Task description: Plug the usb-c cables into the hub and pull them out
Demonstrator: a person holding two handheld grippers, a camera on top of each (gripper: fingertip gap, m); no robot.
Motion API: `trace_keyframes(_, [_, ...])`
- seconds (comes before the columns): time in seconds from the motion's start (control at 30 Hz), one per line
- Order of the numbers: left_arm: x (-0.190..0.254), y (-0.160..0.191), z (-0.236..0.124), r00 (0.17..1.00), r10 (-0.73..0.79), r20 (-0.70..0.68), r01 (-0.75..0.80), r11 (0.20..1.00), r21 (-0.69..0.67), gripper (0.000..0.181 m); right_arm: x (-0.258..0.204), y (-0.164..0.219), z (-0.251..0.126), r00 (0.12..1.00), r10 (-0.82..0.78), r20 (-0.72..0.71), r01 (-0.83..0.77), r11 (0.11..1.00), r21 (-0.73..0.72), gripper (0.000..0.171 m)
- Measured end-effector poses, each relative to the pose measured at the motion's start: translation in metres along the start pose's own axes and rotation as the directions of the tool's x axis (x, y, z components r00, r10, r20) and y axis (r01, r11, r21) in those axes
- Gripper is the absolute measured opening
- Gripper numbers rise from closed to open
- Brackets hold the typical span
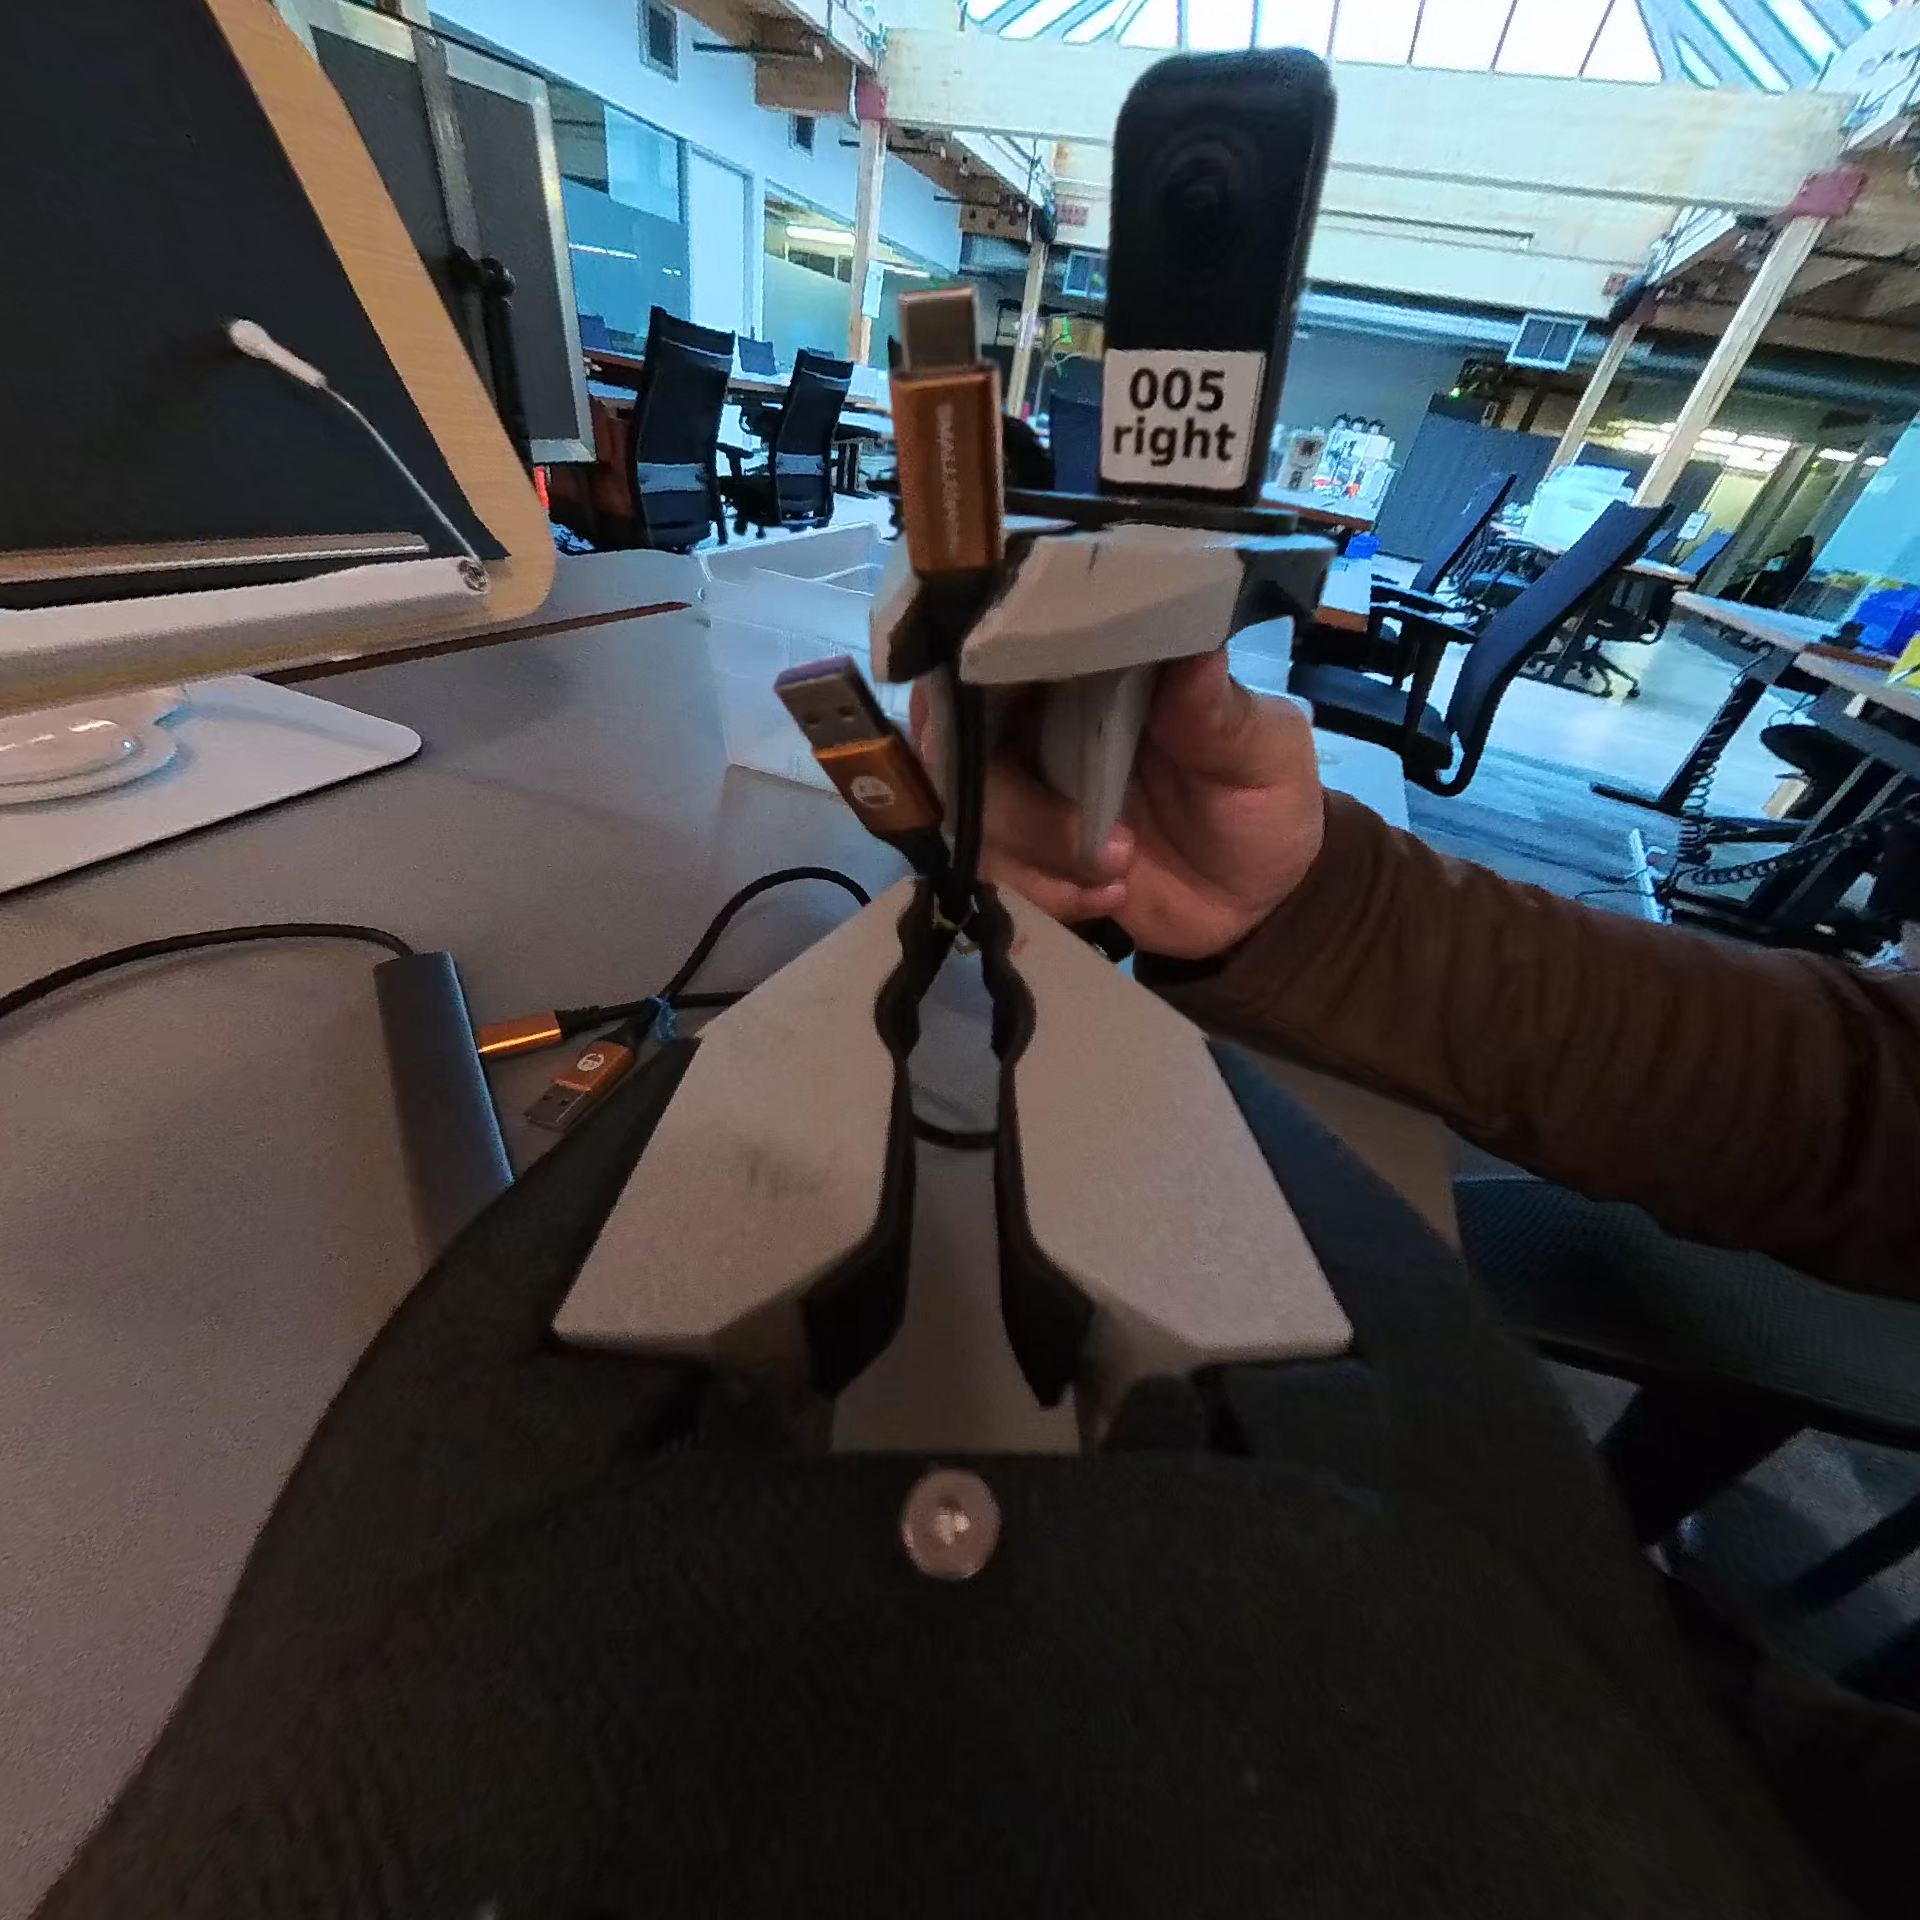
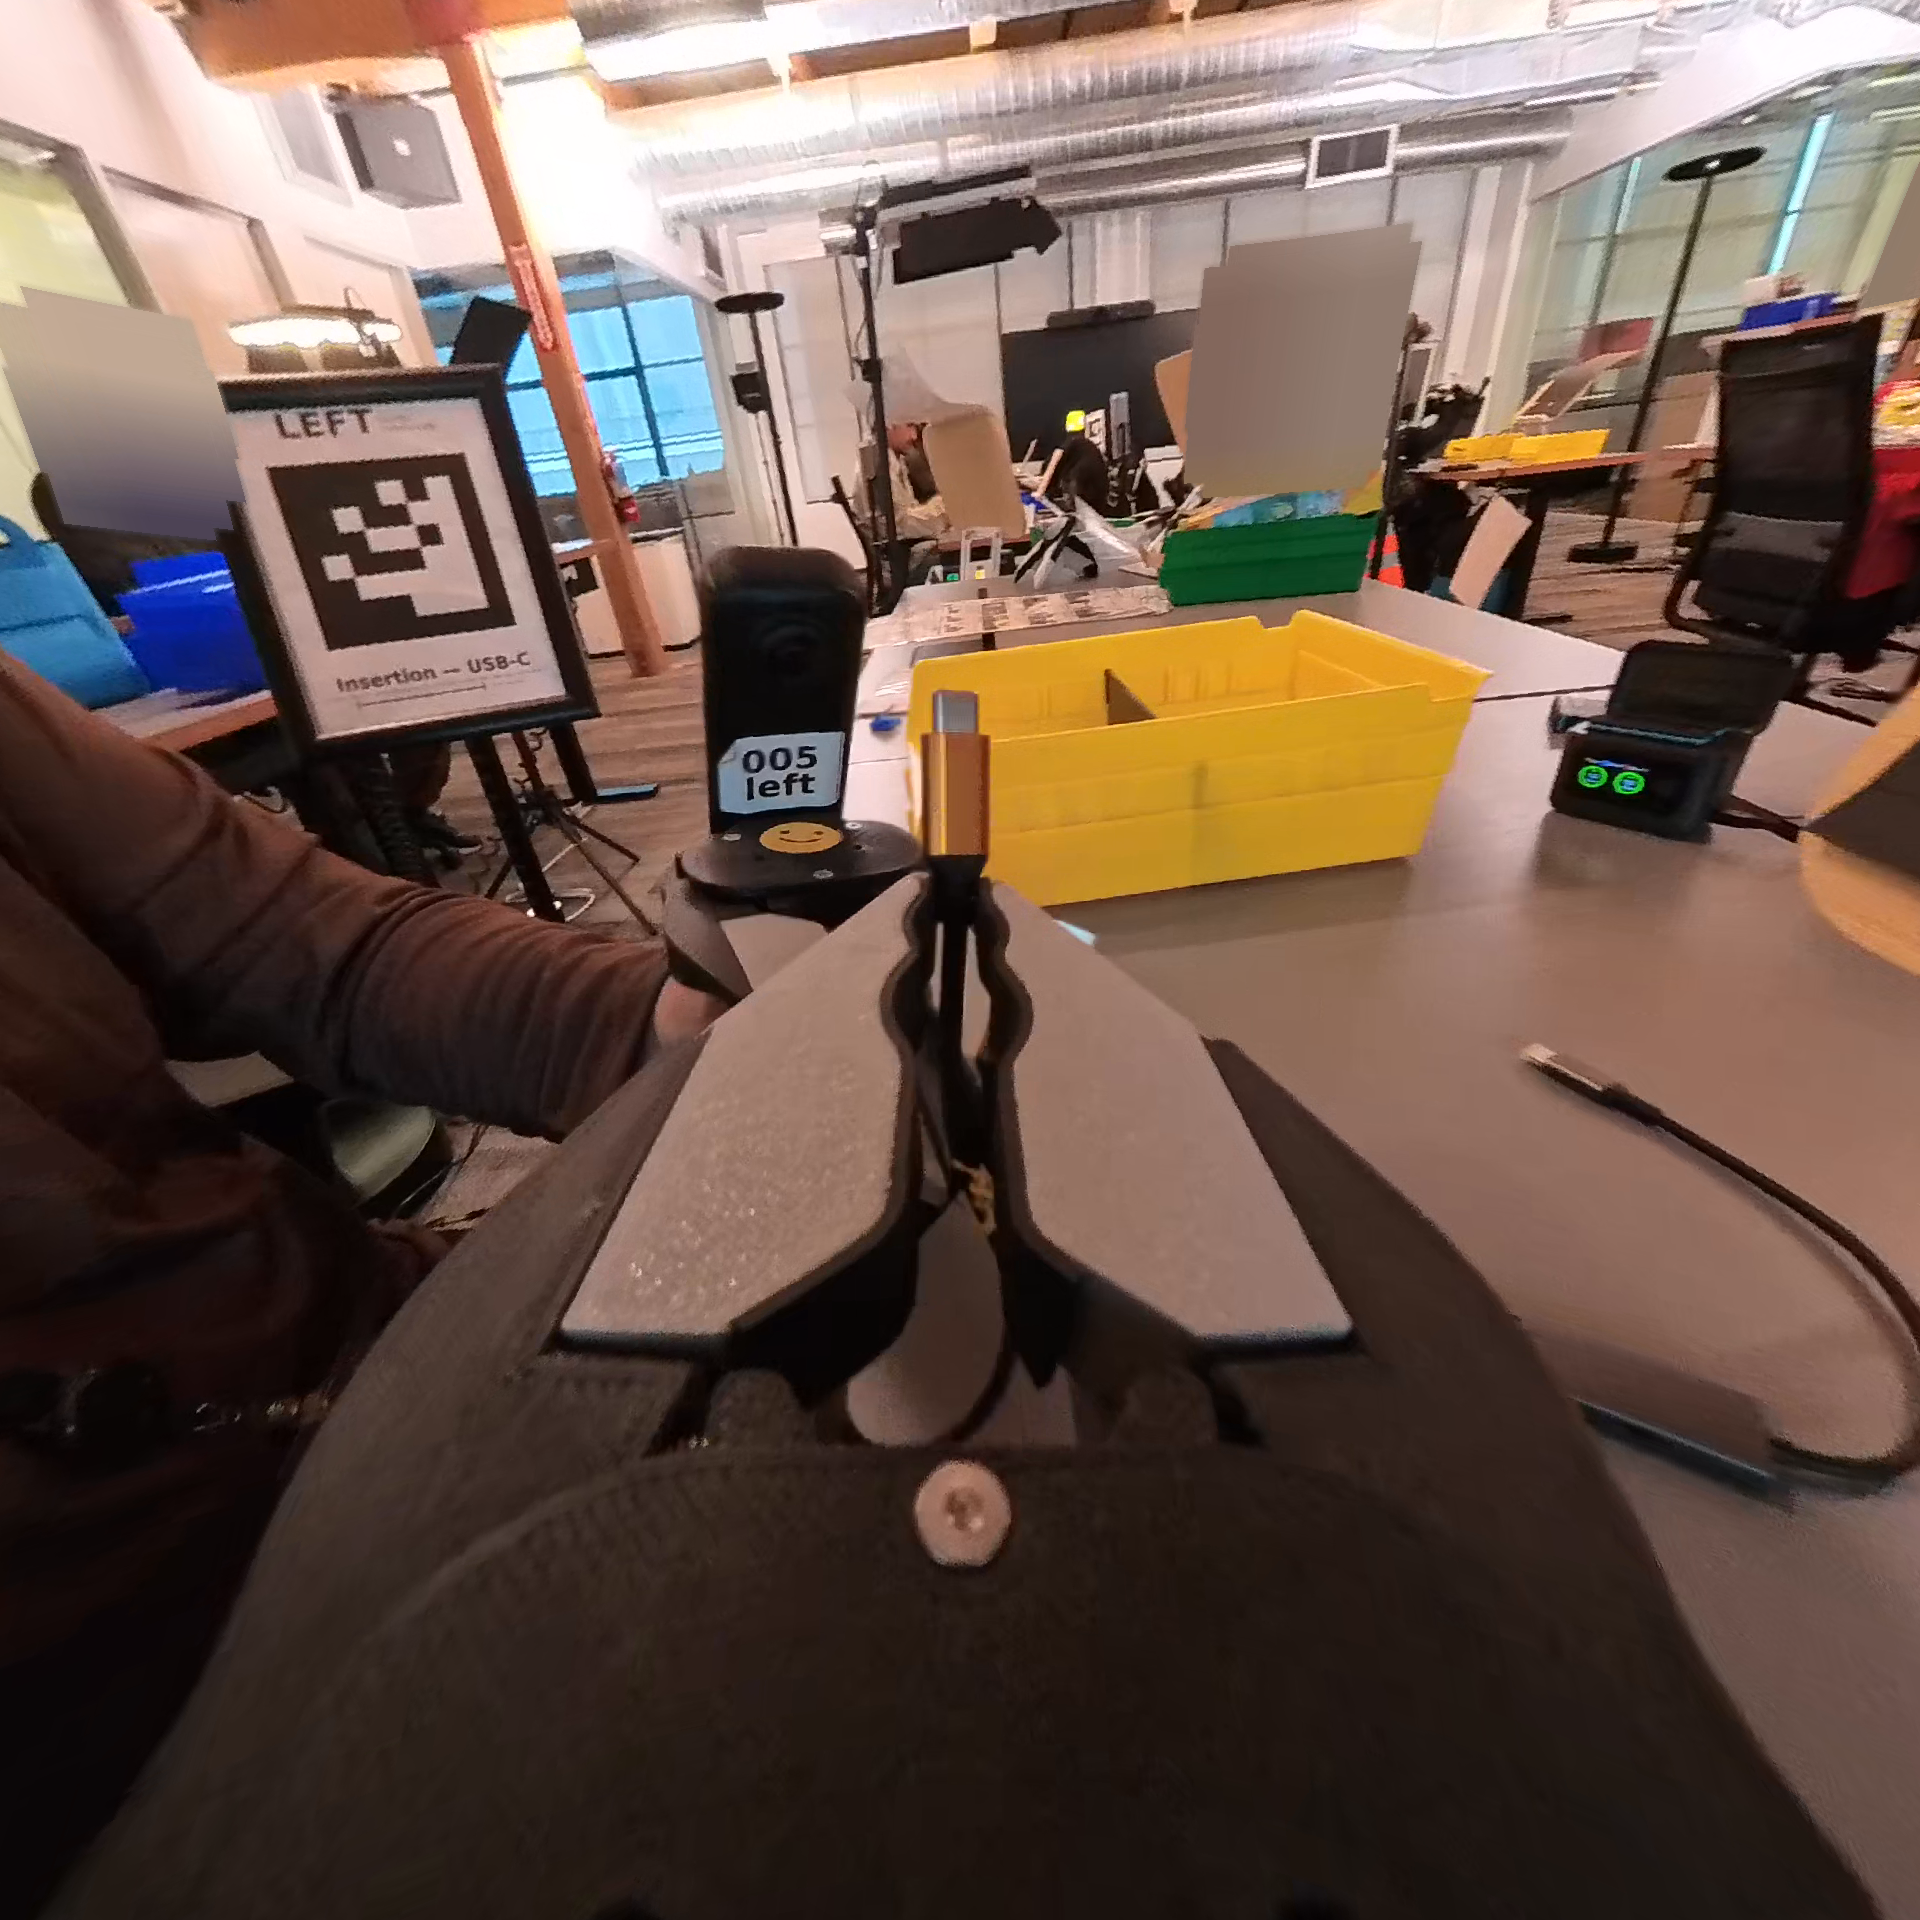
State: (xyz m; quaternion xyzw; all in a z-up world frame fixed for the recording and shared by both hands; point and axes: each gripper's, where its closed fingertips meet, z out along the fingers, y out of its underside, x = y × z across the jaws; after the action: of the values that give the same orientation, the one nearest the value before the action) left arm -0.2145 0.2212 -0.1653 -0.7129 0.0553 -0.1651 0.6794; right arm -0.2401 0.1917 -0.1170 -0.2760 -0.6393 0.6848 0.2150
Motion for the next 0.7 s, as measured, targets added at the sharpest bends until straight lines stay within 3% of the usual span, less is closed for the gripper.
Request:
trace_keyframes(0.37, [-0.005, -0.004, -0.001, 1.000, 0.010, 0.023, -0.011, 0.999, 0.030, 0.004, -0.001, -0.005, -0.002, 0.998, 0.047, 0.043, -0.050, 0.997, 0.061, 0.004])
trace_keyframes(0.57, [-0.008, -0.007, -0.005, 0.999, 0.002, 0.039, -0.004, 0.999, 0.051, 0.004, 0.002, -0.012, -0.008, 0.994, 0.096, 0.051, -0.101, 0.990, 0.098, 0.022])
trace_keyframes(0.7, [-0.007, -0.004, -0.001, 0.999, 0.036, 0.039, -0.037, 0.999, 0.025, 0.004, 0.000, -0.014, -0.006, 0.993, 0.099, 0.062, -0.105, 0.989, 0.103, 0.024])
